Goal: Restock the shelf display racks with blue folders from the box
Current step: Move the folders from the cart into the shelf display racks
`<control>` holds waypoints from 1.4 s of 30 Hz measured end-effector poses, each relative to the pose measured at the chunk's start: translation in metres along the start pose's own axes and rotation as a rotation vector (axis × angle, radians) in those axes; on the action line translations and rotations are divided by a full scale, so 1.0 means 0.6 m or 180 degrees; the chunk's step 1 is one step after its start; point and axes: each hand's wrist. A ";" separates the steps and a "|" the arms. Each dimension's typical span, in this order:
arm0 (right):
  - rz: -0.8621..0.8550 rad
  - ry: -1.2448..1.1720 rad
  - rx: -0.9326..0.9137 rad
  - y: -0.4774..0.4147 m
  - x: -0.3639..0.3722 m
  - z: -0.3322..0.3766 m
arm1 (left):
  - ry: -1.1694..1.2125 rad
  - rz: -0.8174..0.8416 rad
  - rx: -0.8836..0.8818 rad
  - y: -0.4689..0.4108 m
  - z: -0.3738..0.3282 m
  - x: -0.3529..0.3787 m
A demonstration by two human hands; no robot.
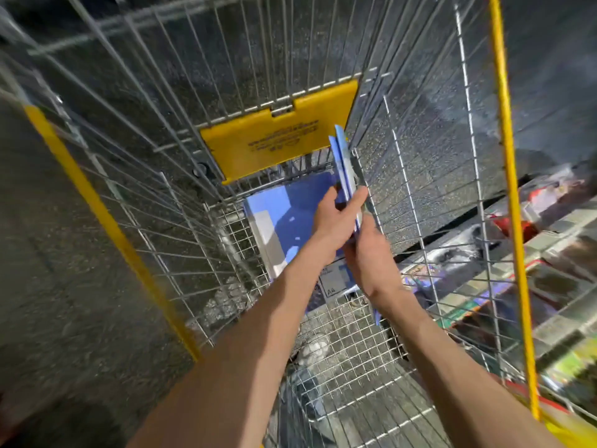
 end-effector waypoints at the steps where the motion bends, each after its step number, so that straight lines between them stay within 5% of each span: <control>1: -0.0060 -0.0121 -0.0085 0.011 -0.009 0.006 | -0.0112 -0.0025 0.0129 0.011 -0.008 0.000; 6: -0.0040 -0.0554 -0.0556 0.071 -0.072 0.022 | -0.0544 -0.0073 0.0698 0.074 -0.054 -0.016; 13: -0.0310 -0.2041 -0.0247 0.130 -0.140 0.049 | -0.0620 0.0182 0.1237 0.182 -0.090 -0.038; 20: -0.0513 -0.2080 -0.0909 0.226 -0.169 0.037 | -0.0773 0.0217 0.1736 0.304 -0.097 -0.032; 33: -0.0042 -0.2243 -0.1682 0.441 -0.257 0.014 | -0.0660 0.0398 0.2122 0.546 -0.108 0.039; 42: -0.1186 -0.2667 -0.1926 0.554 -0.386 0.047 | -0.0693 0.1120 0.2207 0.692 -0.205 0.134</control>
Point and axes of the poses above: each hand's wrist, its own y-axis away from the middle knuckle, its own x-axis out of the palm, z = x × y, and after that the axes turned 1 degree about -x, right-handed
